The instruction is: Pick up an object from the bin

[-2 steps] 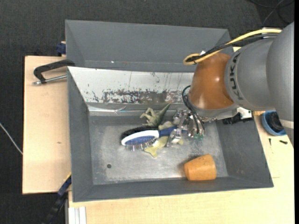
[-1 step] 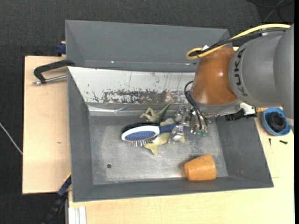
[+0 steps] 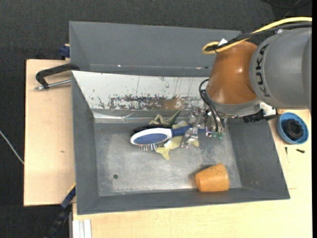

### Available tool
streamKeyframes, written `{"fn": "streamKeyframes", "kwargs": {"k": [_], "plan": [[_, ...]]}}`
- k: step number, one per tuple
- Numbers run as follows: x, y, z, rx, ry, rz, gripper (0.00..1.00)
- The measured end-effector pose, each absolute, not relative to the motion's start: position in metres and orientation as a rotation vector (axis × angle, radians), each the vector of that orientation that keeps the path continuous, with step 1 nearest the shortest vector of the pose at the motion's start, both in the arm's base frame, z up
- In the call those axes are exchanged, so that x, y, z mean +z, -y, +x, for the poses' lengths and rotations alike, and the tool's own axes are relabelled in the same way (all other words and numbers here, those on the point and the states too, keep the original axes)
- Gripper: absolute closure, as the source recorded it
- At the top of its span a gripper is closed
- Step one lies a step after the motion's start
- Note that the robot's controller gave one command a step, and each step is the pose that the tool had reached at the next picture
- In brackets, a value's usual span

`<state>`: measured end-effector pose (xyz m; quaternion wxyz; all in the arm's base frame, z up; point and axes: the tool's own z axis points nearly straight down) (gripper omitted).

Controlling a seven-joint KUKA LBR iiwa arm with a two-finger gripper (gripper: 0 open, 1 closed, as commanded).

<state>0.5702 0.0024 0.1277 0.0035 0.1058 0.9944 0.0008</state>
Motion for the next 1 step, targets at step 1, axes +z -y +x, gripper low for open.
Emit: {"fn": "streamKeyframes", "kwargs": {"k": [1], "plan": [[0.1314, -0.0026, 0.5711, 0.002, -3.12, 0.332, 1.0]]}}
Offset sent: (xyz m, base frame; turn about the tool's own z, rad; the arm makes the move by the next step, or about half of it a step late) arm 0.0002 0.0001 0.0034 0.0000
